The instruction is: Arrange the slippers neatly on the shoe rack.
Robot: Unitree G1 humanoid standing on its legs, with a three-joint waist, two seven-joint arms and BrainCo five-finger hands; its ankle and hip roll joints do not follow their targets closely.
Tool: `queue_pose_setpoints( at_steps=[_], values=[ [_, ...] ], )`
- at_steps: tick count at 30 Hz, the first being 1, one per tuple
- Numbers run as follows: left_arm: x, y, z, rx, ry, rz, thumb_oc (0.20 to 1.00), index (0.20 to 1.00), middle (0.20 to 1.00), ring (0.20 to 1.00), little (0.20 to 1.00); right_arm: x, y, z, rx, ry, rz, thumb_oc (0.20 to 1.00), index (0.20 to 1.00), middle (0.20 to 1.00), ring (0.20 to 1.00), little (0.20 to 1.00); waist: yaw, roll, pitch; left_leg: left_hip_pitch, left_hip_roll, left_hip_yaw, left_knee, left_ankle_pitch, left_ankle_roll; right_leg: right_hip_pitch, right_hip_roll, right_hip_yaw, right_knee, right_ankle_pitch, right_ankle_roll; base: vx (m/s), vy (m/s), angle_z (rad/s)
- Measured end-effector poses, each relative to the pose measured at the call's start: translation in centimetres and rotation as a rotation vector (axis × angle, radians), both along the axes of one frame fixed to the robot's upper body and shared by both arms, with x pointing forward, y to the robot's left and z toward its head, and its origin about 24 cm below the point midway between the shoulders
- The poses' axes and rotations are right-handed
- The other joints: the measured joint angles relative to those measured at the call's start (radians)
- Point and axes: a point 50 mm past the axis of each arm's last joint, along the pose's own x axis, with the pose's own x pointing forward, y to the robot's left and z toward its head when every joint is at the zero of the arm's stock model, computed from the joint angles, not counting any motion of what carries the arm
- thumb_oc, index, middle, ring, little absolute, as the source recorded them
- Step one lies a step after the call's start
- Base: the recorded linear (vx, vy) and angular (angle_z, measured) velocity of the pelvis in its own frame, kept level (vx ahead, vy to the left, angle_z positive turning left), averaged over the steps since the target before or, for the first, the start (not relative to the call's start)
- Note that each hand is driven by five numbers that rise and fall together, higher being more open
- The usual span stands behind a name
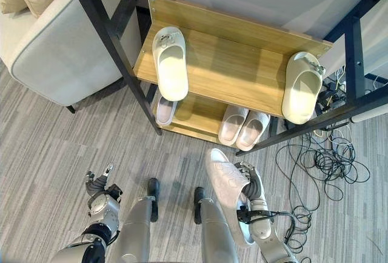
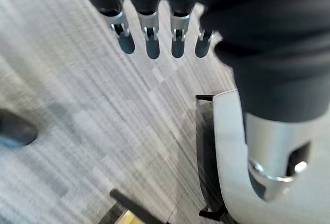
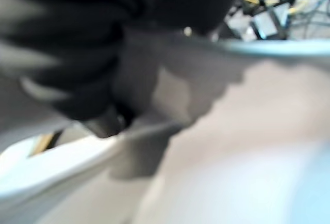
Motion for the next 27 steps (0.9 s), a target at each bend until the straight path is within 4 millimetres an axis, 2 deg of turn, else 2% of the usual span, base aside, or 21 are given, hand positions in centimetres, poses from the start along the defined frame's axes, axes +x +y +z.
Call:
queue_pose_setpoints(
  at_steps=[1,2,3,6,8,11,12,14,18,19,22,25,27],
  values=[
    [0.7,-0.1,0.6,0.002,-0.024,-0.007,1.0,1.0,1.0,1.0,1.0,0.7,0.1,0.4,0.004,-0.023,-0.004,0.2,0.2,0.2,0.2,0.2,0.001,-0.004,0.0,-0.046,-0.002,-0.004,0.09,-0.03,0.005,-0.045,-0.001,-0.003,0.024,0.001,-0.003,-0.05,-0.03,0.12],
    [1.6,-0.3,1.4,-0.013,-0.06,-0.009,1.0,1.0,1.0,1.0,1.0,2.0,0.4,1.5,0.004,-0.069,0.0,0.2,0.2,0.2,0.2,0.2,-0.008,0.0,-0.006,-0.095,-0.002,-0.009,0.144,-0.089,0.019,-0.118,-0.006,-0.009,0.104,-0.015,-0.005,-0.07,-0.021,0.21],
    [1.8,-0.4,1.6,-0.018,-0.072,-0.016,1.0,1.0,1.0,1.0,1.0,2.2,0.3,1.6,-0.003,-0.069,-0.006,0.2,0.2,0.2,0.2,0.2,-0.015,-0.006,-0.026,-0.141,-0.01,-0.008,0.174,-0.098,0.026,-0.171,-0.02,-0.01,0.151,-0.037,-0.008,-0.05,-0.013,0.2],
    [2.7,-0.4,2.5,-0.036,-0.117,-0.017,1.0,1.0,1.0,1.0,1.0,4.0,0.6,3.1,-0.008,-0.118,-0.01,0.2,0.2,0.2,0.2,0.2,-0.007,-0.006,-0.072,-0.237,-0.003,-0.012,0.237,-0.112,0.016,-0.267,-0.013,-0.011,0.214,-0.049,-0.012,-0.04,-0.018,0.0],
    [3.3,0.1,3.4,-0.153,-0.21,0.054,1.0,1.0,1.0,1.0,1.0,5.0,0.6,4.2,-0.014,-0.153,-0.022,0.2,0.2,0.2,0.2,0.2,-0.01,-0.007,-0.129,-0.357,0.0,-0.015,0.305,-0.125,0.013,-0.388,-0.016,-0.009,0.287,-0.067,-0.019,0.0,0.0,0.0],
    [4.7,0.8,5.1,-0.203,-0.291,0.062,1.0,1.0,1.0,1.0,1.0,7.0,0.7,6.5,-0.015,-0.229,-0.033,0.2,0.2,0.2,0.2,0.2,-0.01,-0.01,-0.139,-0.481,0.001,-0.017,0.379,-0.133,0.012,-0.52,-0.018,-0.001,0.371,-0.078,-0.026,0.04,-0.01,0.01],
    [5.2,0.8,5.7,-0.22,-0.314,0.053,1.0,1.0,1.0,1.0,1.0,7.9,0.6,7.0,-0.023,-0.236,-0.04,0.2,0.2,0.2,0.2,0.2,-0.008,-0.01,-0.143,-0.53,0.0,-0.016,0.413,-0.151,0.015,-0.572,-0.022,0.003,0.413,-0.103,-0.03,0.11,-0.02,0.06],
    [5.5,0.4,5.8,-0.252,-0.323,0.047,1.0,1.0,1.0,1.0,1.0,7.8,0.2,6.3,-0.04,-0.192,-0.059,0.2,0.2,0.2,0.2,0.2,-0.008,-0.011,-0.176,-0.59,-0.006,-0.019,0.446,-0.145,0.011,-0.634,-0.031,0.003,0.454,-0.098,-0.034,0.08,-0.007,0.1],
    [5.5,0.8,5.8,-0.336,-0.36,0.121,1.0,1.0,1.0,1.0,1.0,8.2,0.2,6.4,-0.055,-0.17,-0.061,0.2,0.2,0.2,0.2,0.2,-0.012,-0.01,-0.205,-0.661,0.0,-0.026,0.517,-0.174,0.015,-0.703,-0.032,0.005,0.52,-0.131,-0.034,0.04,-0.005,0.0],
    [5.9,0.7,6.3,-0.375,-0.388,0.131,1.0,1.0,1.0,1.0,1.0,8.8,0.0,6.6,-0.065,-0.157,-0.076,0.2,0.2,0.2,0.2,0.2,-0.012,-0.01,-0.227,-0.718,0.0,-0.03,0.559,-0.183,0.017,-0.759,-0.034,0.005,0.562,-0.141,-0.036,0.04,0.001,0.0],
    [6.8,0.3,7.1,-0.422,-0.424,0.113,1.0,1.0,1.0,1.0,1.0,9.8,0.2,7.4,-0.073,-0.153,-0.074,0.2,0.2,0.2,0.2,0.2,-0.011,-0.011,-0.231,-0.778,-0.003,-0.035,0.619,-0.198,0.019,-0.815,-0.042,0.005,0.621,-0.158,-0.043,0.04,0.007,0.03],
    [7.5,-0.3,7.7,-0.476,-0.453,0.105,1.0,1.0,1.0,1.0,1.0,11.5,0.6,9.1,-0.081,-0.164,-0.07,0.2,0.2,0.2,0.2,0.2,-0.01,-0.011,-0.231,-0.847,-0.006,-0.035,0.674,-0.212,0.021,-0.883,-0.048,0.012,0.678,-0.177,-0.046,0.04,-0.005,0.03],
    [7.3,-0.8,7.1,-0.516,-0.446,0.111,1.0,1.0,1.0,1.0,1.0,12.1,0.2,9.5,-0.091,-0.135,-0.096,0.2,0.2,0.2,0.2,0.2,-0.004,-0.011,-0.231,-0.855,-0.008,-0.026,0.701,-0.228,0.026,-0.896,-0.052,0.023,0.708,-0.187,-0.046,0.07,-0.003,0.04]
  ],
)
